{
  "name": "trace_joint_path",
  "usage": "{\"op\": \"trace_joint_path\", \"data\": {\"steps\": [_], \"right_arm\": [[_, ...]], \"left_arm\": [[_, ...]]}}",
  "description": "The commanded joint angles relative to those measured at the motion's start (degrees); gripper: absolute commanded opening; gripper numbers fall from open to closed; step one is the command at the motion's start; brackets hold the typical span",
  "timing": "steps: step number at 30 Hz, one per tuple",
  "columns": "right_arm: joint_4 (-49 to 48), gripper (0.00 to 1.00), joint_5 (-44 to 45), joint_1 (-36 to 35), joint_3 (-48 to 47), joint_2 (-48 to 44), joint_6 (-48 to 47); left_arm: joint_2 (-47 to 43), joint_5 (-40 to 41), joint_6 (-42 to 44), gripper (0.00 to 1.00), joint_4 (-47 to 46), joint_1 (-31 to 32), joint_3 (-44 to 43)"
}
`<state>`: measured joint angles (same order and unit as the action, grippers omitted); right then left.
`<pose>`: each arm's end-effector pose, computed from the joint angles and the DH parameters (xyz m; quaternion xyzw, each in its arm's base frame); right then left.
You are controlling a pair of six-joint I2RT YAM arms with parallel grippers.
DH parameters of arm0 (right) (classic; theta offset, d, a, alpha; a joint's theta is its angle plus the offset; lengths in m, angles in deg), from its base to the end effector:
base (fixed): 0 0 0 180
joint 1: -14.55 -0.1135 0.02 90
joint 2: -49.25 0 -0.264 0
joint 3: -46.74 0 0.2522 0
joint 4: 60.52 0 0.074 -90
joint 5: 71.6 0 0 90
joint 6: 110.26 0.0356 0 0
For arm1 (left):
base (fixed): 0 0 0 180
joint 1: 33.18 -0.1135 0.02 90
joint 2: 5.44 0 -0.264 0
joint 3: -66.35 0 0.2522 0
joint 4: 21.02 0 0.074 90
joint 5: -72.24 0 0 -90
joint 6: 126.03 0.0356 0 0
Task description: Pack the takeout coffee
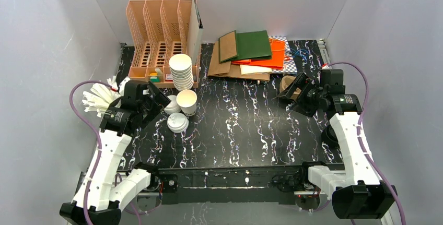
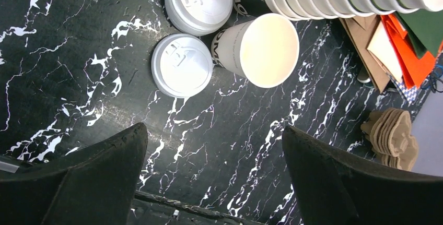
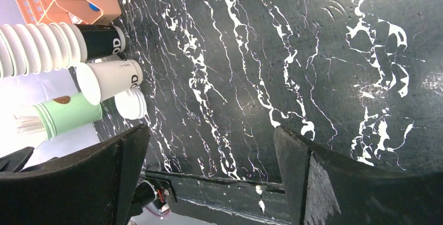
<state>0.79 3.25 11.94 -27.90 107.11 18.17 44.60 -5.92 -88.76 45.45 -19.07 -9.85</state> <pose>0.1976 0.0183 0.3339 0.2327 0.8856 0.2482 0.3162 0.1568 -0.0319 0.3566 -0.3394 0.8375 -0.1521 0.4004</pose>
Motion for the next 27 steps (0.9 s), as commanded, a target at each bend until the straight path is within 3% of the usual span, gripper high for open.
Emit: {"op": "trace_joint_path", "data": {"steps": [1, 13, 17, 23, 27], "right_arm": [[-4.8, 0.98, -1.2, 0.2, 1.5, 0.1, 0.3], [-13.7, 0.98, -3.7, 0.2, 3.4, 5.2, 3.8], [-20.9, 0.96, -4.2, 0.1, 4.4, 8.3, 4.2], [-34.0, 0.83, -2.5, -0.3, 3.0, 17.3, 5.0], [-40.9, 0.76, -1.0, -0.3, -1.1, 25.2, 3.0]], "left_arm": [[0.6, 0.7, 0.0, 0.98, 0.3, 0.0, -1.1], [-1.3, -6.2, 3.0, 0.98, -4.2, 0.0, 3.6], [-1.7, -7.0, 6.0, 0.98, -5.0, 0.0, 3.8], [-3.3, -21.4, 15.9, 0.97, -10.1, 0.0, 4.4], [-6.1, -24.5, 22.0, 0.97, -11.1, 0.0, 5.0]]}}
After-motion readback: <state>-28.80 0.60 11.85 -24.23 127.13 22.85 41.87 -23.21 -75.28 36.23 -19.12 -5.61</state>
